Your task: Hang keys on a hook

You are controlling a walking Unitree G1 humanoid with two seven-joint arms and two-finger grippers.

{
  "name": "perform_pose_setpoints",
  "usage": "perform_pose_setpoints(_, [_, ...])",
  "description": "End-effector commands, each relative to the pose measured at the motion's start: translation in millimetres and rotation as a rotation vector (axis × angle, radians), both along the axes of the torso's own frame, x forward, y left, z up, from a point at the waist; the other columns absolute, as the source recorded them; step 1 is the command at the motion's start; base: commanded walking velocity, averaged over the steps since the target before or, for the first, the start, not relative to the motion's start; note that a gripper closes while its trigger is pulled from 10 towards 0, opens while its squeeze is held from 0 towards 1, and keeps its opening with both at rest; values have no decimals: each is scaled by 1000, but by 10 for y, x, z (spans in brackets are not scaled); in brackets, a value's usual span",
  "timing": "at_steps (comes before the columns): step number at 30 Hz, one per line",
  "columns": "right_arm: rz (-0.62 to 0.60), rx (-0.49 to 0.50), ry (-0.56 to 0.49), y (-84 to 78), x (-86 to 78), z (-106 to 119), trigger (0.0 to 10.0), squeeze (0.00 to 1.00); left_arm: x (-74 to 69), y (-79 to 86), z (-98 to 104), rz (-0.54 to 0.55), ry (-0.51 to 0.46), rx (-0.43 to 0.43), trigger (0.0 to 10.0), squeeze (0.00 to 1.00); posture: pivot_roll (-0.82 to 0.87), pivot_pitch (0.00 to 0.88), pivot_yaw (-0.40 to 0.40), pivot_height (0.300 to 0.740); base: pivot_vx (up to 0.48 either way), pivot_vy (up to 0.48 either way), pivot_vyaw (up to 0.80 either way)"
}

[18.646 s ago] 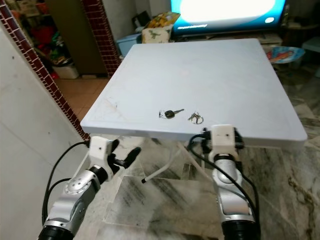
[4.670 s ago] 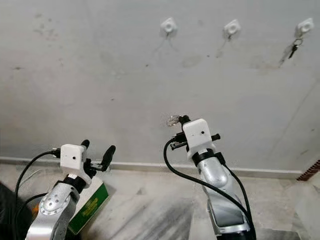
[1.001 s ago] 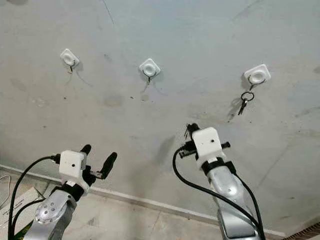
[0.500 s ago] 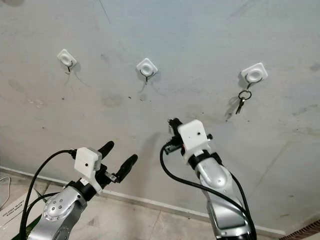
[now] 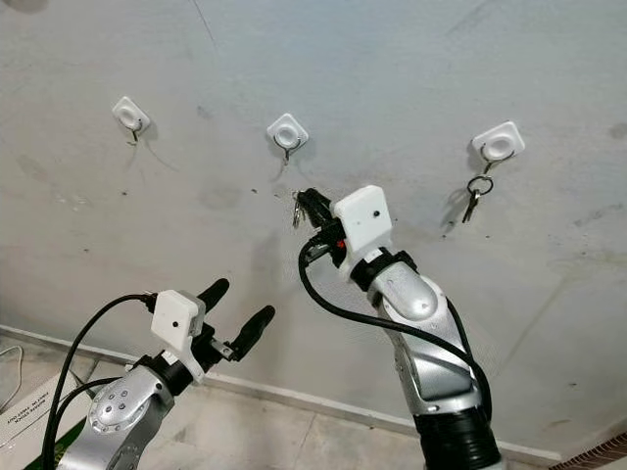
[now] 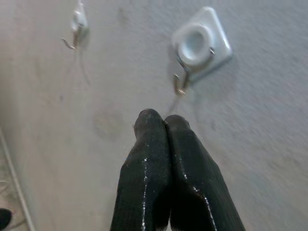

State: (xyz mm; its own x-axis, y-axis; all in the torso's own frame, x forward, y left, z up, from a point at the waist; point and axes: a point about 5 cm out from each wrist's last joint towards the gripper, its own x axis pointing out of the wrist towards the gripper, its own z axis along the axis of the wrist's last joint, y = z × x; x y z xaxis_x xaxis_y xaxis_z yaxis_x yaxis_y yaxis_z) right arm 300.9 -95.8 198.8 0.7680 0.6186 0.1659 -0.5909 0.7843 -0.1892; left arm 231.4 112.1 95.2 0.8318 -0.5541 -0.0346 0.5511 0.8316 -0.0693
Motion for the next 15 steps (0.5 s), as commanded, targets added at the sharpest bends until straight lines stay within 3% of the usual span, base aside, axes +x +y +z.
perform_pose_setpoints(1, [44,12,0,61,22,50,10000,0,2,6,-1,-11,-1,21,10000,0,13,0,66,740,0,0,0])
perform_pose_setpoints(15, [155,22,-37,258,163,241,10000,0,18,-18,-14,-13,-7,32,10000,0,15,0,67,740,0,0,0])
